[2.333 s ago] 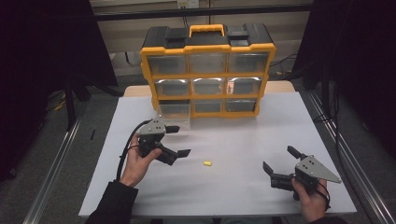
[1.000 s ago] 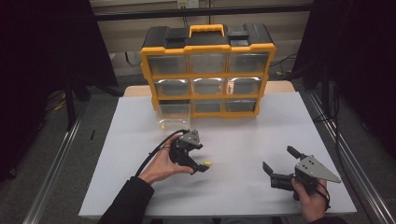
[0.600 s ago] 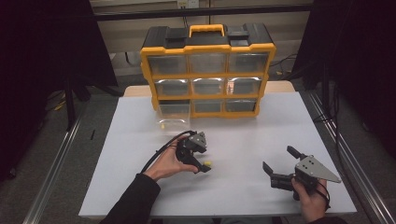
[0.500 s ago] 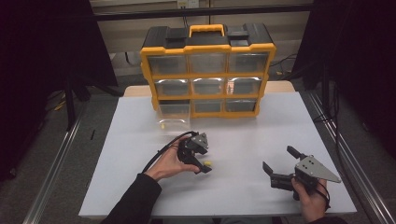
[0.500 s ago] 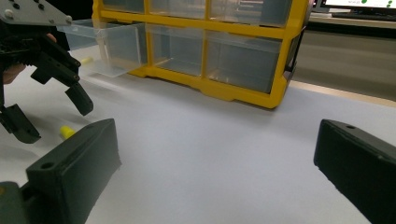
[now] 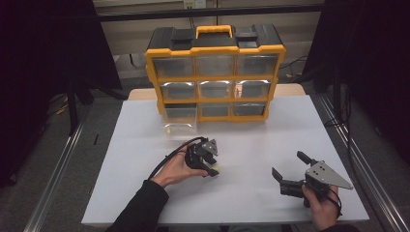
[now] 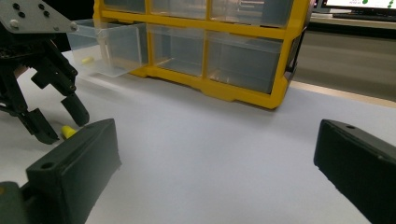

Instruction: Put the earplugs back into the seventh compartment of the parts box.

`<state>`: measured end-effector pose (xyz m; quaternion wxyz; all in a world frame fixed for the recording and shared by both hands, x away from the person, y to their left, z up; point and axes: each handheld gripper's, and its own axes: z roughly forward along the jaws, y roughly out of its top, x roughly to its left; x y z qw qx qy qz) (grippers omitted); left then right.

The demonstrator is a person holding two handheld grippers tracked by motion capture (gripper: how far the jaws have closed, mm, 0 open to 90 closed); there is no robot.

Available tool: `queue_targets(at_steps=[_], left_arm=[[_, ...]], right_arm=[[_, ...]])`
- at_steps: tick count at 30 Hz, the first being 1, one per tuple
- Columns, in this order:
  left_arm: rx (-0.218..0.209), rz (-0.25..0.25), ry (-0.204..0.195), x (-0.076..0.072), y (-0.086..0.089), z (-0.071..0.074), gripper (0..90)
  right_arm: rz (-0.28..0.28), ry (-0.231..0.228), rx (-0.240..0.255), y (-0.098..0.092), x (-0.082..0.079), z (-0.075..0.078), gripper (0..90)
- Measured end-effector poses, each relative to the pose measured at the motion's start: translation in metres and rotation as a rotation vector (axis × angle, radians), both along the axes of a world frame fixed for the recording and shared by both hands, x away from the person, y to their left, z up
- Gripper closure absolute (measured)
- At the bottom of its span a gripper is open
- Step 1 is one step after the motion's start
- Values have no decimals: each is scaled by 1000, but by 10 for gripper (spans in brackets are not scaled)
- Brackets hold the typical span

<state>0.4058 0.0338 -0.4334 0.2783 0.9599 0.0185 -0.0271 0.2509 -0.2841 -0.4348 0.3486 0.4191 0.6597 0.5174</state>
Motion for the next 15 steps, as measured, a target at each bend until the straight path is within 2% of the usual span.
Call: queue_targets(at_steps=[3,4,9,15], left_arm=[[-8,6,5,0,-1,-1,649],[3,3,7,1,-1,0,668],[5,9,-7,-1,-2,0,744],[4,10,-2,-2,-2,0,796]], right_arm=[[0,0,0,0,0,0,0],[0,0,0,0,0,0,0],[2,0,0,0,0,0,0],[1,1,-2,0,0,0,0]])
